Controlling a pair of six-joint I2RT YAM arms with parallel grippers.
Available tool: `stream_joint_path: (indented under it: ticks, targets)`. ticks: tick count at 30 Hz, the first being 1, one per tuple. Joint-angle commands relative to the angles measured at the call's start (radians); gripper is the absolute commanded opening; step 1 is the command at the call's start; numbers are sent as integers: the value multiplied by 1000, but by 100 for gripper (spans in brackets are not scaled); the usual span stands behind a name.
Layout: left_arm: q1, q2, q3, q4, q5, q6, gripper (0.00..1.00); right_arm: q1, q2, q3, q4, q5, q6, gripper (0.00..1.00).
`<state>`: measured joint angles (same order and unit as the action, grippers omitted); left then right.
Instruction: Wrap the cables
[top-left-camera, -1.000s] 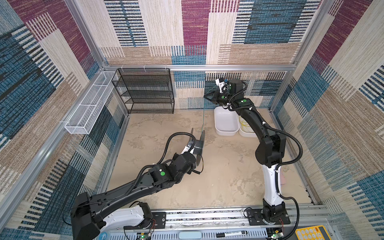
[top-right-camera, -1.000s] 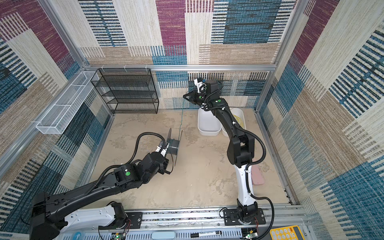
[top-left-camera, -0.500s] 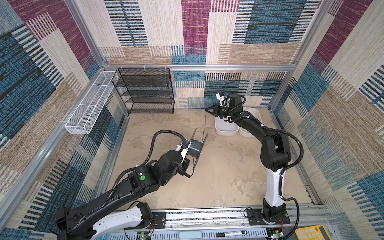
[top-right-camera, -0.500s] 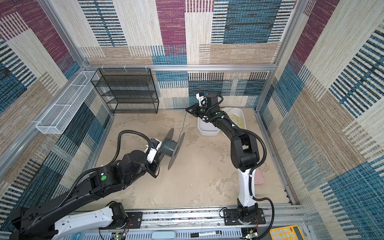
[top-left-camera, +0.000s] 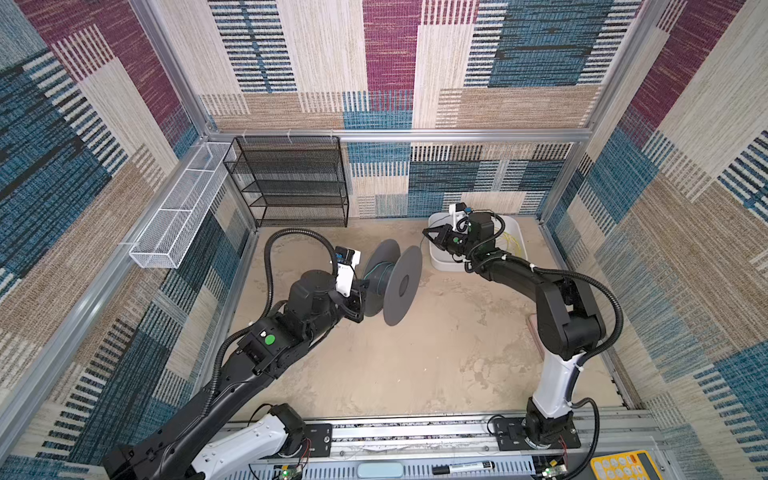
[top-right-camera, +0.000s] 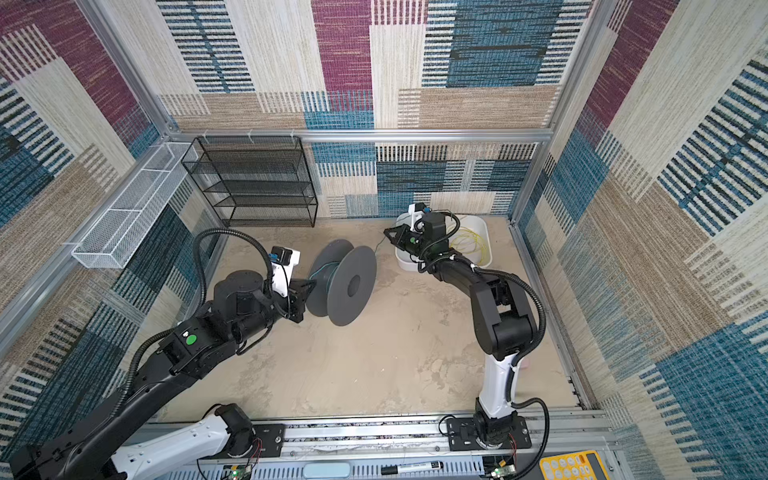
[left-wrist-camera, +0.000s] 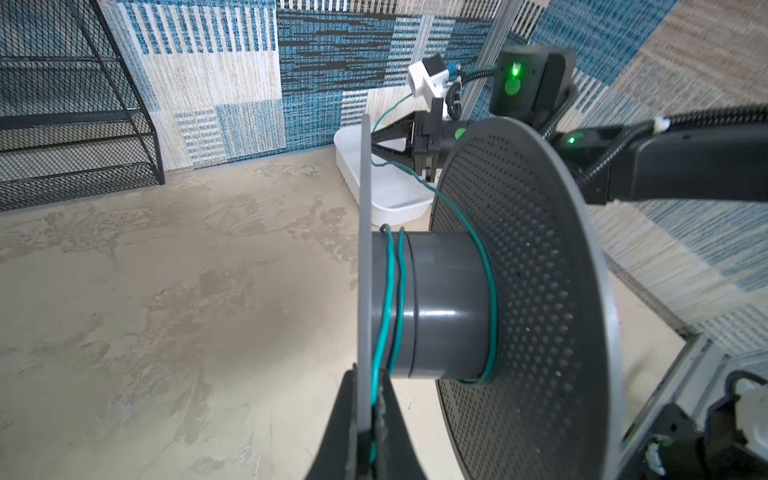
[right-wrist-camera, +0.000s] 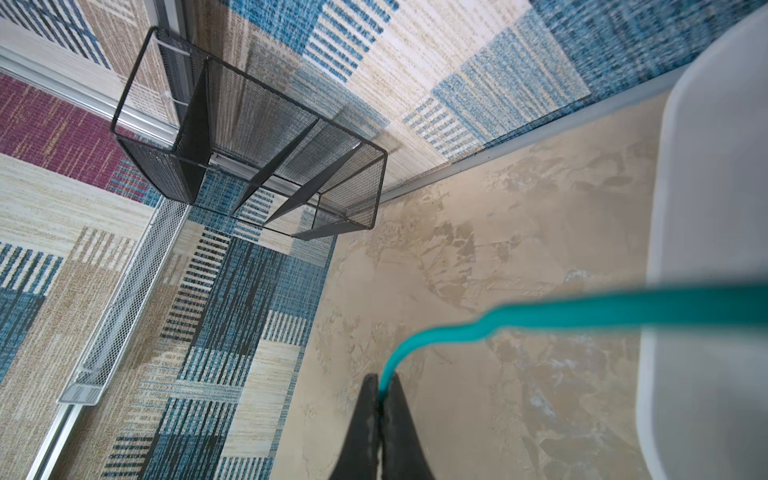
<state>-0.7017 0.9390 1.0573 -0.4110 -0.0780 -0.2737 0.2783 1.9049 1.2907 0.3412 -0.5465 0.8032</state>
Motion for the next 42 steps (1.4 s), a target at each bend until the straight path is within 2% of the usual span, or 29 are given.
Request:
stream_joint_path:
  ticks: [1,11,15,18,22,26,30,36,42]
  targets:
    - [26,9,9,201,37,-100,0,2,-21,-31,84,18,23,0]
    - [130,0,-63,435,-8,-303,0,7,-121,-246,207,97,137,0]
    - [147,34,-74,523,-21,-381,0,41,-152,-302,211,169,148,0]
    - [148,56,-82,576,-74,-435,0,85,-172,-325,196,231,129,0]
    - [148,78,-77,586,-205,-475,0,152,-227,-366,163,341,87,0]
    - [146,122,-40,550,-322,-477,0,226,-325,-413,95,504,19,0]
    - [147,154,-50,523,-426,-533,0,310,-424,-430,26,654,-77,0]
    - [146,224,-28,469,-497,-632,0,451,-504,-383,-72,823,-257,0]
    - [143,308,71,351,-522,-628,0,611,-540,-297,-137,934,-454,0]
